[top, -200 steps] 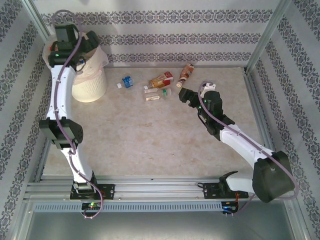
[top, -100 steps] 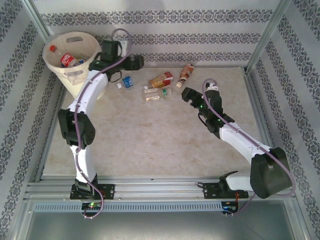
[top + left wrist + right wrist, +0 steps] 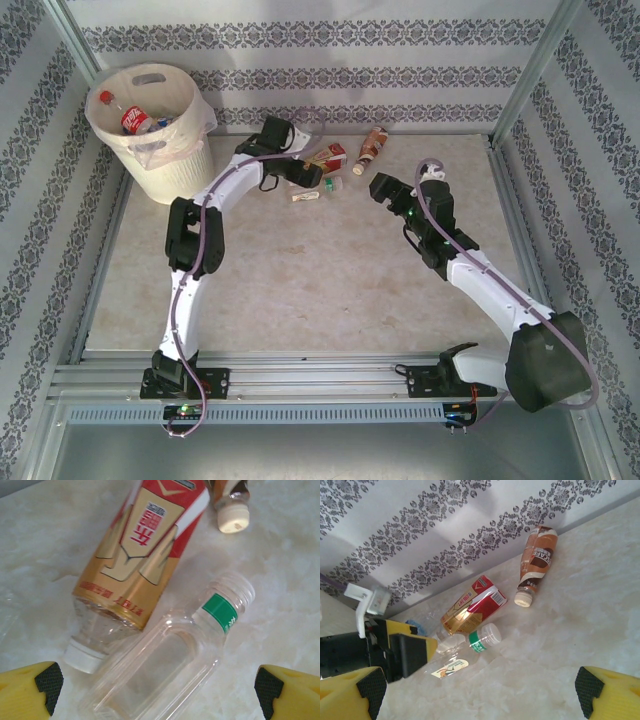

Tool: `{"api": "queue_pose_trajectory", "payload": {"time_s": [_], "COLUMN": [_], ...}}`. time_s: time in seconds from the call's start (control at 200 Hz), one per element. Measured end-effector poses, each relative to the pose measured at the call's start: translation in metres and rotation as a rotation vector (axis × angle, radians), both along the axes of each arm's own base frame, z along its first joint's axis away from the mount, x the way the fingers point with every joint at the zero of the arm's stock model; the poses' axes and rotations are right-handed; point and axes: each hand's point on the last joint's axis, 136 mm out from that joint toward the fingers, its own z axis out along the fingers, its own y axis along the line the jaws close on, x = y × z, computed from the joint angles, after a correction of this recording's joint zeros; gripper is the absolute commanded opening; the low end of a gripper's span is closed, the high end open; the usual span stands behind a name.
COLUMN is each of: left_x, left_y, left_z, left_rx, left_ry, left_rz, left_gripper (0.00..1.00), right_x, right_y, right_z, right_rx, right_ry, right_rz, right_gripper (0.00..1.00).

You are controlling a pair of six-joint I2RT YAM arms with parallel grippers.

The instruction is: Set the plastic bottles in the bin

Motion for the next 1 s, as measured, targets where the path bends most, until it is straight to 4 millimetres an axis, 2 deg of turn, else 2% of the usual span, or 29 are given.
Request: {"api": "queue_pose_trajectory", "payload": {"time_s": [0.225,0.425,0.545,0.64,0.7,0.829,0.939,1.004], "left_x": [0.001,-0.012,-0.031,-0.052,-0.059,-0.056,-0.043,-0.032], "left_y": [-0.007,-0.013,-0.024,-0.027,-0.028,-0.024,-0.016,-0.013], "left_z": [-0.024,-0.04,-0.056,-0.069,-0.074,-0.073,-0.064,-0.057], "left_rx": [0.053,0.093,0.128,0.173,0.2,0.254,0.297,0.317], "left_ry": [0.022,0.062,0.095,0.127,0.132,0.107,0.062,0.03], "left_rz": [-0.04,-0.064,-0.098,-0.124,-0.131,-0.109,-0.066,-0.034], "left_gripper": [1.0,1.0,1.0,1.0,1.0,0.99,0.94,0.94], "right_x": [-0.002,-0.002,-0.003,-0.003,-0.003,-0.003,-0.003,-0.003], "right_y": [-0.001,-0.004,-0.004,-0.004,-0.004,-0.004,-0.004,-0.004], "right_z": [-0.002,-0.007,-0.009,-0.009,-0.009,-0.009,-0.009,-0.009], "right_rx": [-0.015,-0.022,-0.024,-0.024,-0.024,-0.024,-0.024,-0.024], "right_ry": [0.008,0.019,0.026,0.026,0.026,0.026,0.026,0.027], "right_rz": [0.004,-0.002,-0.002,-0.002,-0.002,-0.002,-0.002,-0.002], "right_gripper": [0.98,0.98,0.98,0.98,0.98,0.98,0.98,0.98]}}
